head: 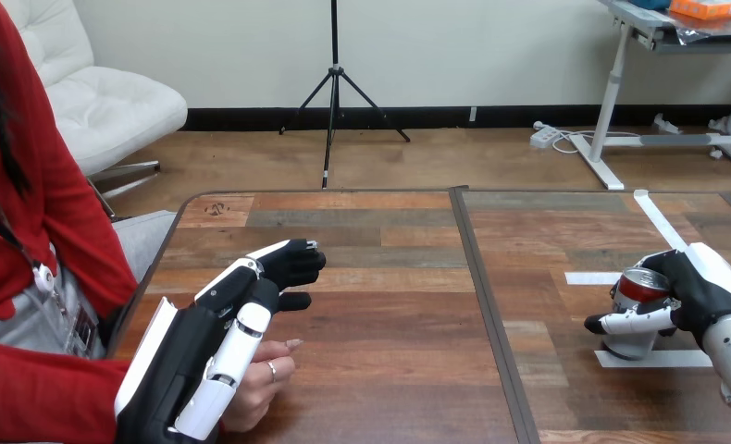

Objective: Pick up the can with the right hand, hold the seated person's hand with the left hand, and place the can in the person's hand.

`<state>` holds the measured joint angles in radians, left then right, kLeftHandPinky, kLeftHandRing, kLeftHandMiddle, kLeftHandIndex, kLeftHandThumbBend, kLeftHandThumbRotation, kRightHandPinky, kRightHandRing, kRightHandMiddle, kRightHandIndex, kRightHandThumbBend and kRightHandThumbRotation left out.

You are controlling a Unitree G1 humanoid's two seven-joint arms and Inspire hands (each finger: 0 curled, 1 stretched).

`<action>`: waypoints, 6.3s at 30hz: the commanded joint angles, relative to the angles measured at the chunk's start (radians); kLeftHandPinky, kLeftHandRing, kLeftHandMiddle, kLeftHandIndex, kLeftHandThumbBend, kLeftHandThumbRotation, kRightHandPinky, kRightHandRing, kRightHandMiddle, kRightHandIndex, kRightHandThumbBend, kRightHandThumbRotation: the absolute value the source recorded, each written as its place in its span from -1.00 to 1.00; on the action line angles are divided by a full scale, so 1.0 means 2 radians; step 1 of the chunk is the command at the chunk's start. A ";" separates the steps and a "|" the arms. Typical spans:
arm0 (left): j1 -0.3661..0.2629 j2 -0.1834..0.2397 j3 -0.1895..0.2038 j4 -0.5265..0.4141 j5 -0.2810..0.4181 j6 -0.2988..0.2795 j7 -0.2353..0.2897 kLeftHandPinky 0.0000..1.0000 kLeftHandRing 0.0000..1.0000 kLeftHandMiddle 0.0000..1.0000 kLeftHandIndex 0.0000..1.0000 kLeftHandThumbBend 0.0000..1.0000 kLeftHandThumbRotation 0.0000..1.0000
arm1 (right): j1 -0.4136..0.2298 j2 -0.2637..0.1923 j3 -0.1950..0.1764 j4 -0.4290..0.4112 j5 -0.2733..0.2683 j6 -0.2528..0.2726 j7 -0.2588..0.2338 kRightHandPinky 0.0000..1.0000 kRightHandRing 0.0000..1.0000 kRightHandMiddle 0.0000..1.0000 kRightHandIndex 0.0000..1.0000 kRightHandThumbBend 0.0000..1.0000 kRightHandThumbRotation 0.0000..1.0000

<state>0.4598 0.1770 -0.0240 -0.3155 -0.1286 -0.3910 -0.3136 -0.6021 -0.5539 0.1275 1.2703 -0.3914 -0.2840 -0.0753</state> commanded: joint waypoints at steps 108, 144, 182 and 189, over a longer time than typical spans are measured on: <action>-0.070 0.034 0.091 0.003 0.107 -0.032 0.071 0.18 0.44 0.48 0.41 -0.01 0.04 | 0.039 -0.038 -0.017 -0.265 0.031 -0.026 0.113 0.05 0.16 0.23 0.27 0.91 -0.69; -0.067 0.033 0.088 0.001 0.108 -0.029 0.072 0.20 0.43 0.47 0.40 -0.02 0.11 | 0.076 -0.082 -0.016 -0.340 0.021 0.025 0.225 0.40 0.46 0.49 0.50 1.00 -0.19; -0.067 0.033 0.089 0.003 0.107 -0.030 0.073 0.22 0.44 0.47 0.40 0.06 0.22 | 0.082 -0.129 -0.019 -0.344 0.025 0.048 0.290 0.44 0.54 0.57 0.56 1.00 -0.31; -0.068 0.033 0.089 0.005 0.106 -0.034 0.072 0.21 0.43 0.47 0.40 0.06 0.21 | 0.081 -0.135 -0.016 -0.343 0.018 0.052 0.293 0.44 0.56 0.59 0.57 1.00 -0.36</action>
<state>0.3521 0.2346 0.1571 -0.3048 0.0899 -0.4401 -0.1711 -0.4094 -0.7827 0.1075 0.6304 -0.3559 -0.1773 0.5140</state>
